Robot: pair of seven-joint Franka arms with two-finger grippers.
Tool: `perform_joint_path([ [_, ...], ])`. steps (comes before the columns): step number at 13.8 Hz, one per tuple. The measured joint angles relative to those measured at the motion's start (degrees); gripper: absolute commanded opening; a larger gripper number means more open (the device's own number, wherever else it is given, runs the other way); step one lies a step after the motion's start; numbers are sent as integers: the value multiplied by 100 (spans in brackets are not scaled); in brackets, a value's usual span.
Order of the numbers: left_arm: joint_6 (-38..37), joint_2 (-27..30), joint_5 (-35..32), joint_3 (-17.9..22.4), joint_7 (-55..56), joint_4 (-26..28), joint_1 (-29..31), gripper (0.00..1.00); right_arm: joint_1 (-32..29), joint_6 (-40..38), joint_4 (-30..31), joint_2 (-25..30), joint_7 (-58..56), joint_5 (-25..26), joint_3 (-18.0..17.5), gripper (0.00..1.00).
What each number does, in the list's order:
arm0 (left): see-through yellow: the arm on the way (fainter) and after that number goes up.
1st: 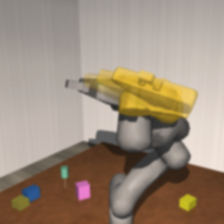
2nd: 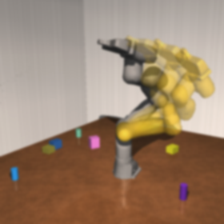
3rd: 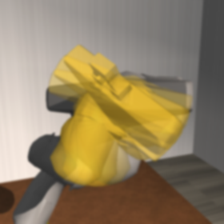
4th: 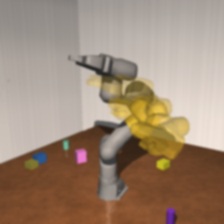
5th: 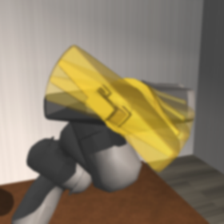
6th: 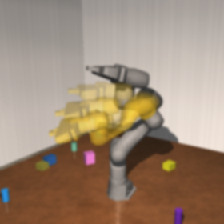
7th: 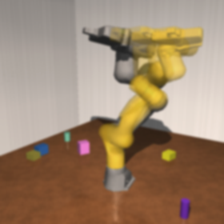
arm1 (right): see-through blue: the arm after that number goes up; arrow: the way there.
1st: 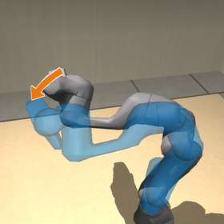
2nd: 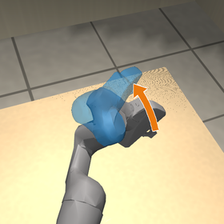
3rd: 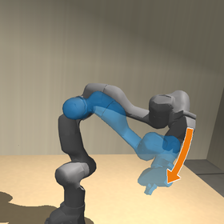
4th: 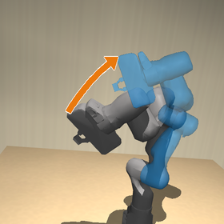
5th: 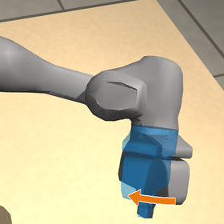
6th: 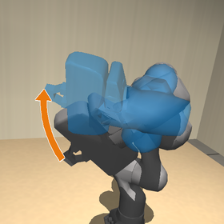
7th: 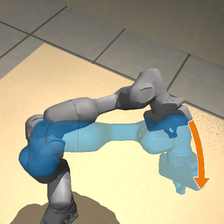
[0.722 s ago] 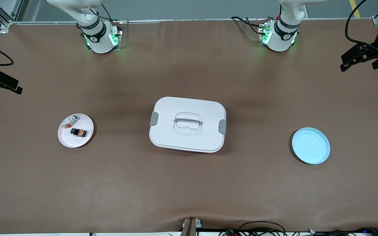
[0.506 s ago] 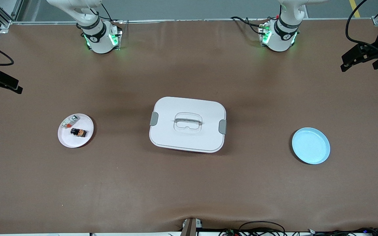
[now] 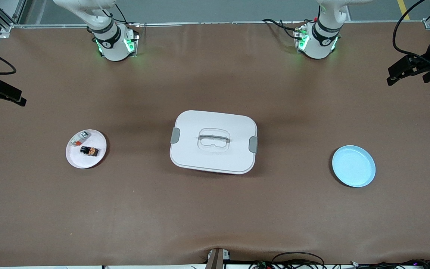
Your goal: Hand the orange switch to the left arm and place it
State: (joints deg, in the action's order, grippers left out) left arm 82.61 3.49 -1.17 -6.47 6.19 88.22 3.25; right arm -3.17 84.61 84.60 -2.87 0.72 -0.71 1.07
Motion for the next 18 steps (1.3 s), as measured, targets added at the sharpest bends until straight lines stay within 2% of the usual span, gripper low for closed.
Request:
perform_joint_path([
  [7,-4,-5,0,30,0,-2,8,100,-1,-40,43,-27,-1,2,1,100],
  [10,-12,-15,0,30,0,-2,8,100,-3,98,291,-272,-1,9,3,100],
  [14,-13,-17,0,33,0,-3,9,100,-8,1824,1481,-663,-1,11,6,100],
  [18,-34,-19,0,33,0,-4,9,100,-8,3491,2750,-780,1,11,6,100],
])
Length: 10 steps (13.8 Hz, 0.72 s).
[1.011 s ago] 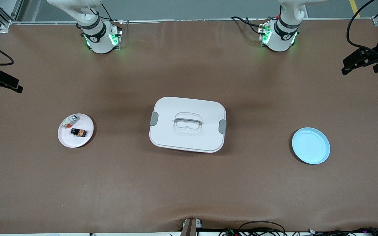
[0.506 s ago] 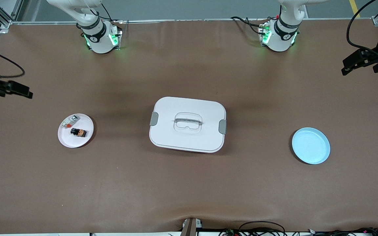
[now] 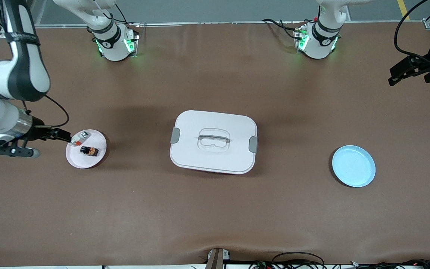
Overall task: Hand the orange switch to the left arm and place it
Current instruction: 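Move the right gripper down over the orange switch on the white plate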
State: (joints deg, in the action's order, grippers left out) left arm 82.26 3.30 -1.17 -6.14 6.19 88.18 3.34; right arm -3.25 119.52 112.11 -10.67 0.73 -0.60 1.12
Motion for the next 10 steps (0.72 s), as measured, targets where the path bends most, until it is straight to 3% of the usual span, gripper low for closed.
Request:
perform_joint_path([
  [3,-147,0,0,0,0,-3,-2,100,-5,635,382,-387,7,0,3,100],
  [10,-225,7,0,2,0,-6,5,100,-49,1334,223,-1455,10,0,15,100],
])
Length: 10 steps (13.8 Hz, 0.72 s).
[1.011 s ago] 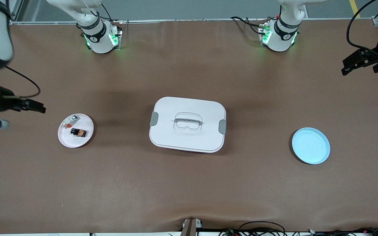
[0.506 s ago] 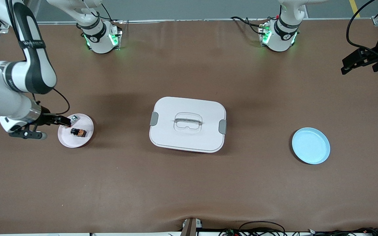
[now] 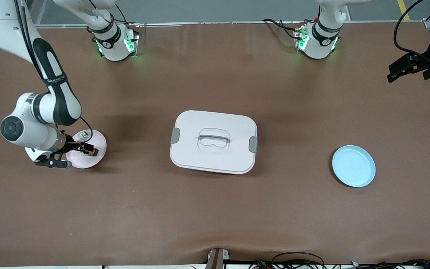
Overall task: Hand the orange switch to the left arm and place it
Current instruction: 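Move the right gripper down over the orange switch on the white plate, then close the right gripper on the orange switch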
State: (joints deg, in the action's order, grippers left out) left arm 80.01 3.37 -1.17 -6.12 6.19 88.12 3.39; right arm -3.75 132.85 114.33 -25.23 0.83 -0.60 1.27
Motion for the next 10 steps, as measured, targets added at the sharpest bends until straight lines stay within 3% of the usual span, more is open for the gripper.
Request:
perform_joint_path([
  [10,70,-3,0,1,0,33,6,100,-11,145,-145,-532,29,0,4,100],
])
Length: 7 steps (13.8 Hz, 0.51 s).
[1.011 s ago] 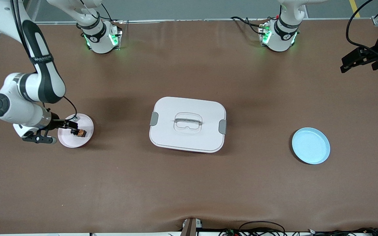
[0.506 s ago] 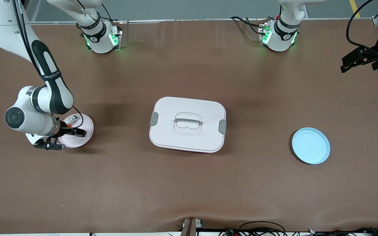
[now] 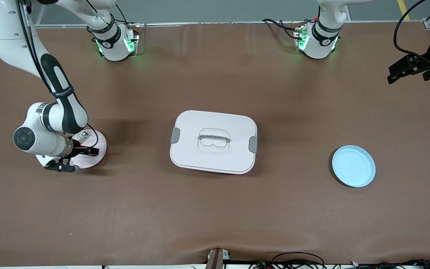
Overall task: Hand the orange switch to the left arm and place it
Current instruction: 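Close the right gripper on the orange switch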
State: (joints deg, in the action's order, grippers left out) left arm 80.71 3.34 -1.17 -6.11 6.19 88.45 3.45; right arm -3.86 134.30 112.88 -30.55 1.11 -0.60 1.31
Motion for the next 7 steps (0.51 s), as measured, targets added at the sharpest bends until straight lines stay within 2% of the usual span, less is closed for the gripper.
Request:
perform_joint_path([
  [5,20,0,0,-1,0,-7,0,100,0,-8,3,-38,51,0,0,100],
  [6,31,0,0,-2,0,-7,0,100,-3,-8,3,-47,55,0,1,96],
  [7,50,0,0,-3,0,-7,-1,100,-15,-7,3,-55,57,0,4,76],
])
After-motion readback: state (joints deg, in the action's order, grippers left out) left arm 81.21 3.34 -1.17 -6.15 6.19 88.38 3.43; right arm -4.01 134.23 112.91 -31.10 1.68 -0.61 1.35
